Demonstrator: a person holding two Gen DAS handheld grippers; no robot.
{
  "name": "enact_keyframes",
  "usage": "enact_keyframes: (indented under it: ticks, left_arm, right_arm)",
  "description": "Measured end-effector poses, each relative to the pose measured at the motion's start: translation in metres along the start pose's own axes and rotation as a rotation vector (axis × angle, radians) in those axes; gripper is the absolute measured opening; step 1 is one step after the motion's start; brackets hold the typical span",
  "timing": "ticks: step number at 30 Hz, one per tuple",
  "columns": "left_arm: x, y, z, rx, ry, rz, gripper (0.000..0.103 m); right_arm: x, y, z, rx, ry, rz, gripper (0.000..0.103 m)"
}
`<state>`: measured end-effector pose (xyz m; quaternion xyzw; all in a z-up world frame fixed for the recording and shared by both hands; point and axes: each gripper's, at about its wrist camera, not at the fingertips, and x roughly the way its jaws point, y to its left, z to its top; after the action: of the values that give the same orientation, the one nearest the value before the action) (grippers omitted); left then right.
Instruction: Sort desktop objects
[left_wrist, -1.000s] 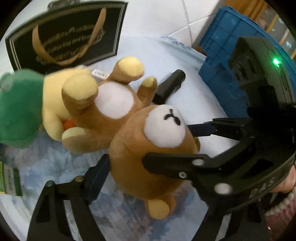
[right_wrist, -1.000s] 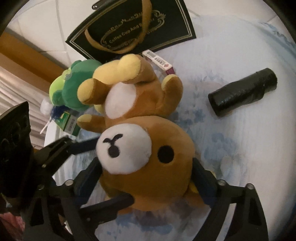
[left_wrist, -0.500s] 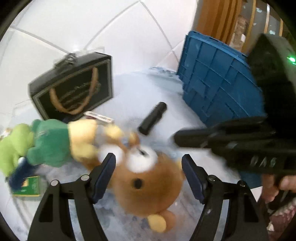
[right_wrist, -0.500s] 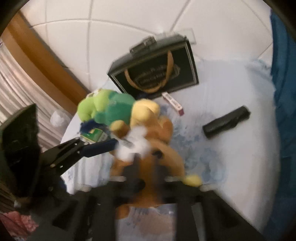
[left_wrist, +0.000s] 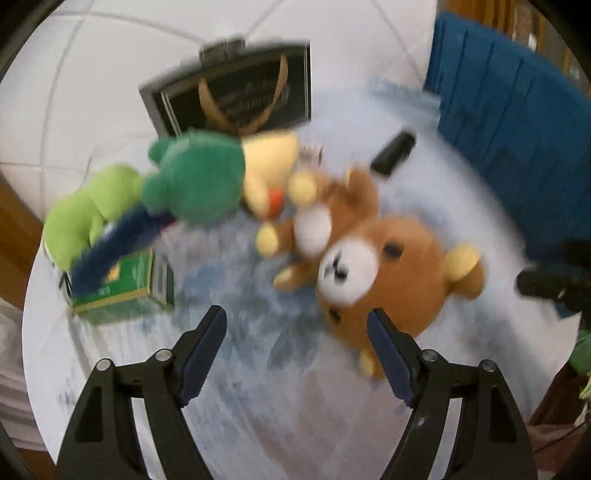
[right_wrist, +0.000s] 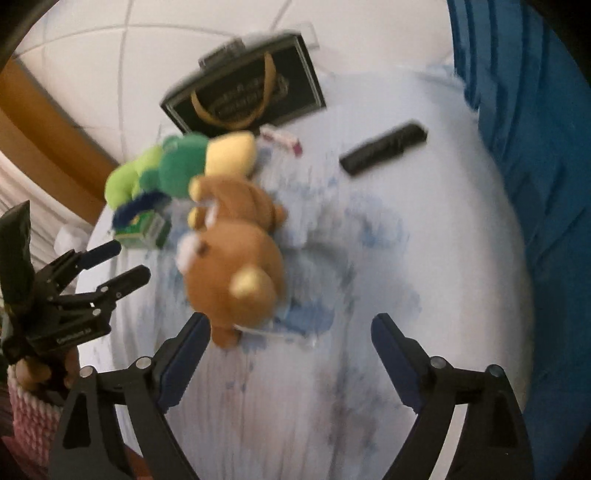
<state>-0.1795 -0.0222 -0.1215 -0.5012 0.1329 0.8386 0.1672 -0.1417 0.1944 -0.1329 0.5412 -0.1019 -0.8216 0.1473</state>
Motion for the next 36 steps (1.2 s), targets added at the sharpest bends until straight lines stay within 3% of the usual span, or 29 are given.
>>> enact_keyframes:
  ticks: [4,9,13,19,24,30,33,36]
  left_arm:
    - [0.036,-0.004,-0.015,0.004,0.078,0.011,0.078]
    - [0.073,-0.033,-0.011,0.009,0.136,-0.069,0.078]
    - [0.082,-0.068,0.011,0.020,0.118,-0.229,0.078]
    - [0.087,-0.113,0.047,0.052,0.075,-0.351,0.078]
    - [0.071,-0.113,0.040,0.127,0.062,-0.275,0.078]
    - [0.036,-0.040,0.027,0.107,0.024,-0.136,0.078]
    - [0.032,-0.024,0.040,0.090,-0.001,-0.110,0.079]
    - [0.043,-0.035,0.051,0.161,0.019,-0.116,0.083]
  right_arm:
    - [0.016,-0.003,-0.007,-0.001,0.042,-0.039,0.088]
    - [0.036,-0.015,-0.006,0.007,0.095,-0.067,0.088]
    - [0.034,-0.032,0.008,0.023,0.076,-0.127,0.088]
    - [0.007,-0.051,0.029,0.021,0.002,-0.251,0.088]
    - [-0.007,-0.055,0.031,0.037,-0.026,-0.263,0.090]
    - [0.010,-0.043,0.022,0.061,0.004,-0.153,0.101]
    - [0.024,-0.030,0.022,0.073,0.020,-0.110,0.103]
    - [0.035,-0.021,0.025,0.079,0.035,-0.090,0.103]
